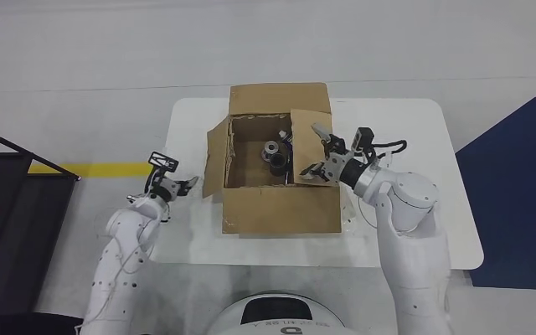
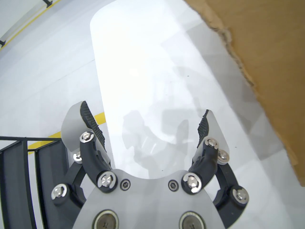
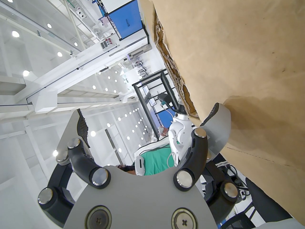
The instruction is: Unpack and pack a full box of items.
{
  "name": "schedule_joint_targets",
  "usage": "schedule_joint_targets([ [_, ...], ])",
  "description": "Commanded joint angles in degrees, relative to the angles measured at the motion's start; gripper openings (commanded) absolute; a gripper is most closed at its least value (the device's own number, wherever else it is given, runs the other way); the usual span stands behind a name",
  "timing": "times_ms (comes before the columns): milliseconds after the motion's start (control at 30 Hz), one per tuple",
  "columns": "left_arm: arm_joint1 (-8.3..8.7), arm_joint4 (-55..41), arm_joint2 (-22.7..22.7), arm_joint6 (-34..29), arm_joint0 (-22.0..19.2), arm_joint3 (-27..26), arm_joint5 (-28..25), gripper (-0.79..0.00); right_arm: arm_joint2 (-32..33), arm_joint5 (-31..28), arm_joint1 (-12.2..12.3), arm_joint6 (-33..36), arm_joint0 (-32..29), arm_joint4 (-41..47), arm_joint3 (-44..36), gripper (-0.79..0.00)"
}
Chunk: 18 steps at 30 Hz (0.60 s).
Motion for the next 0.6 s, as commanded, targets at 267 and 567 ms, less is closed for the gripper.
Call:
schedule_joint_targets([
  [267,0.46,-3.4,0.7,2.4,-1.1,2.5,-5.4,0.000,-0.6,-0.3,1.0,-1.2,-1.2,0.6,-1.1,0.000],
  [567,0.57,-1.5,3.9,3.2,-3.8,6.2,-5.5,0.000,-1.4,0.1,1.8,-2.1,-1.0,1.7,-0.9,0.000],
])
